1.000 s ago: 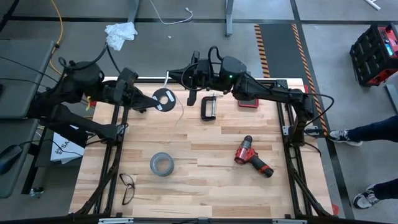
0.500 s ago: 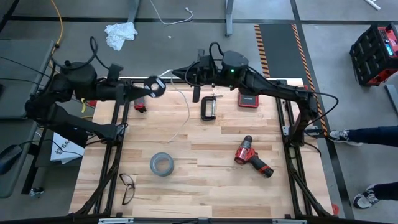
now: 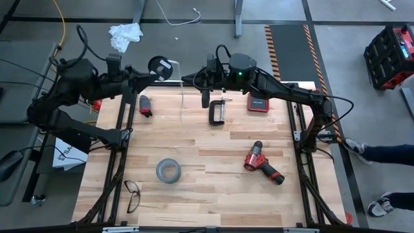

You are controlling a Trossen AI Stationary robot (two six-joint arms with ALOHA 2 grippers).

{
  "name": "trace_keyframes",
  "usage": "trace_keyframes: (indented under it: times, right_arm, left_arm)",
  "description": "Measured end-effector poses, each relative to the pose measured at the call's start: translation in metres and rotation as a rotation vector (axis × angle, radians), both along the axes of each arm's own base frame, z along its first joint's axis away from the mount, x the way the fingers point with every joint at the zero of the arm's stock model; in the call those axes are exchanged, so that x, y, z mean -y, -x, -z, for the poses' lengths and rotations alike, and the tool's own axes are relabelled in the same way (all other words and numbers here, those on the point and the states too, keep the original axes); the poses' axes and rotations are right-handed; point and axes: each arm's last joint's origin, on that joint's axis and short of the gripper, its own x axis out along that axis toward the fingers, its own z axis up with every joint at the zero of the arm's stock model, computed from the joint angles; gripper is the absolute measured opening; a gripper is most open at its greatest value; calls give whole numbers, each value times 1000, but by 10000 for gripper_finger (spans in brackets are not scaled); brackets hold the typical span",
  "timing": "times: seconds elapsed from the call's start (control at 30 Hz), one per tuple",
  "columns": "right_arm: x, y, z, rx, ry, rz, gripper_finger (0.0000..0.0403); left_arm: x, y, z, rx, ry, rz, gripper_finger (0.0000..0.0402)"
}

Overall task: Coil cords
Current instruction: Coil the white wire

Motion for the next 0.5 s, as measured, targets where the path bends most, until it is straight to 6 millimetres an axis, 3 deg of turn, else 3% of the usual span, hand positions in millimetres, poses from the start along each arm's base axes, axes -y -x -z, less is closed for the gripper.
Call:
trace_keyframes:
  times: [0.23,0.5]
  right_arm:
    - [-11,-2,0,-3,-4,-31,0]
    - [-25,2,-4,-6,-2,-52,18]
  left_arm:
    - [1,-10,-2,-16,-140,35,1]
    - [3,-3,-5,-30,-291,98,1]
